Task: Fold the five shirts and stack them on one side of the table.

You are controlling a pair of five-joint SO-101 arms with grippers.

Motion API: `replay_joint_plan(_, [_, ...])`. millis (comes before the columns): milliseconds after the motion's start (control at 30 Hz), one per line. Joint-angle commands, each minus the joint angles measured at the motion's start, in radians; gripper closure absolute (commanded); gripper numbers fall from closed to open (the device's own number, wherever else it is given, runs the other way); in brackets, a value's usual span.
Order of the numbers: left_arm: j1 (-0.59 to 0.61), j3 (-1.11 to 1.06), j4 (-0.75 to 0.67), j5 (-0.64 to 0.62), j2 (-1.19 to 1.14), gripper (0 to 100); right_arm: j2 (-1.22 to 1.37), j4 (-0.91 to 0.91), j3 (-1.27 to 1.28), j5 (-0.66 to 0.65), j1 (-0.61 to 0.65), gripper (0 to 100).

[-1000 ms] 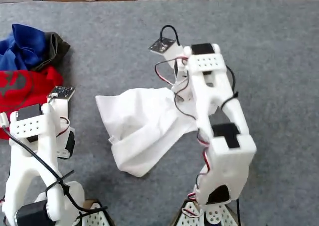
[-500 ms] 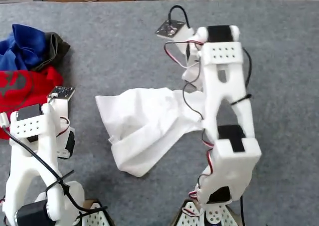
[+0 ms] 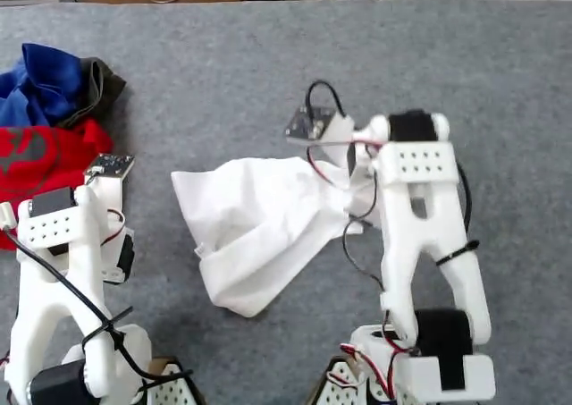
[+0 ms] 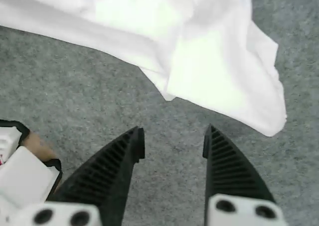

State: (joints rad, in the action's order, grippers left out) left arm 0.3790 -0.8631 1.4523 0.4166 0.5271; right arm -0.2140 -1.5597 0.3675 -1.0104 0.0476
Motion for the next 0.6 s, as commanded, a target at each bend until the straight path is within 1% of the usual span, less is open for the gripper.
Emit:
replay_joint_plan(0, [-0.013,0.015,0.005,0.008,0.015,97,-0.042,0.083,0.088,-0.009,-0.006,79.1])
replay_joint_plan(133, [-0.013,0.008,0.008,0.008,0.015,97,-0.042,0.120,0.114,-0.009,-0.006,79.1])
replay_joint_plan(267, [-0.013,0.007,0.006,0.008,0.015,97,-0.041,0.146,0.122,-0.006,0.041,79.1])
replay_joint_plan(367, [-0.013,0.005,0.006,0.008,0.015,97,-0.024,0.206,0.153,0.006,0.072,79.1])
replay_joint_plan(500, [-0.005,0.005,0.008,0.008,0.015,97,0.054,0.242,0.145,0.008,0.058,79.1])
replay_joint_plan(567, [-0.004,0.005,0.009,0.008,0.015,97,0.076,0.233,0.125,-0.032,0.046,79.1])
